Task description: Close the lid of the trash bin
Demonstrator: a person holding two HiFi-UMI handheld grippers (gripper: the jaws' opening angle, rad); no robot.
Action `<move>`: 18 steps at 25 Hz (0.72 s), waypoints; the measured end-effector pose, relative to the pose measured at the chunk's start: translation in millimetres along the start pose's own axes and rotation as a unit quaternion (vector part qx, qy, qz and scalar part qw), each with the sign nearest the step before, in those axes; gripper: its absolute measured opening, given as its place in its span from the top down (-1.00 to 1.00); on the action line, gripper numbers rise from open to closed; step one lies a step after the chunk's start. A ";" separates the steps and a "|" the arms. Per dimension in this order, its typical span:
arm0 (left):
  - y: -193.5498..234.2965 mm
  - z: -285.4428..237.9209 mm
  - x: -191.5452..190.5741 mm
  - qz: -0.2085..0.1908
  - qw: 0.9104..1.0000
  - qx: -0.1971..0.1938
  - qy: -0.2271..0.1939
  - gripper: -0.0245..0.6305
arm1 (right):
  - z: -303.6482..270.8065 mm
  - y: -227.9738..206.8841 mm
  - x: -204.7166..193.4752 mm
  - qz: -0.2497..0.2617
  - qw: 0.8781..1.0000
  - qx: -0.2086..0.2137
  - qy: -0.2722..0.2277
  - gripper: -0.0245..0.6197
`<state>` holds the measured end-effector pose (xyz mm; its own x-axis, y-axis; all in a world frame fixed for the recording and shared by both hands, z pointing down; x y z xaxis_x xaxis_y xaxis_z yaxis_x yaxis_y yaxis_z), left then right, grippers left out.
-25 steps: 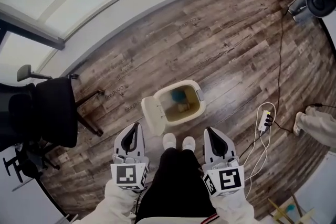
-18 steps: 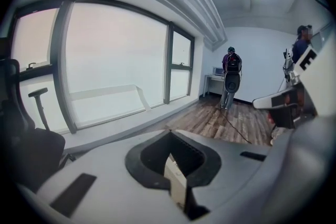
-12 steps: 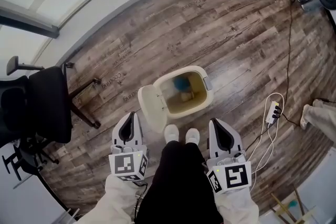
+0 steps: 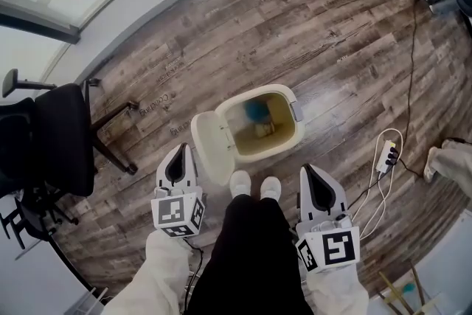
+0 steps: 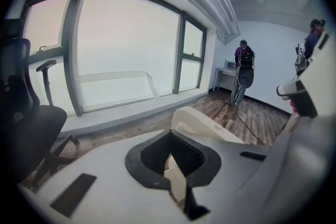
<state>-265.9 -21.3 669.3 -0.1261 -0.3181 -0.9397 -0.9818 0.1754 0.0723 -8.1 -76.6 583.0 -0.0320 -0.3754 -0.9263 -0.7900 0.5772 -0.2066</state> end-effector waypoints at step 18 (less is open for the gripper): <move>-45.2 -21.3 -18.3 -0.014 0.998 -0.054 0.027 0.91 | 9.7 -19.8 -10.3 -0.018 1.000 -0.025 0.004 0.85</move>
<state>-222.2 -43.3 690.3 -0.1031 -0.3721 -0.9225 -0.9942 0.0654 0.0848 13.8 -77.2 593.5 -0.0066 -0.4009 -0.9161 -0.8200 0.5266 -0.2245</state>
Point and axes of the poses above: the fingertips, and each gripper's own axes: z backward along the fingers, y to its left, x out of its top, the point moved 3 cm from there along z, backward along the fingers, and after that the axes turned 14 degrees about -y, right-handed, at the moved point
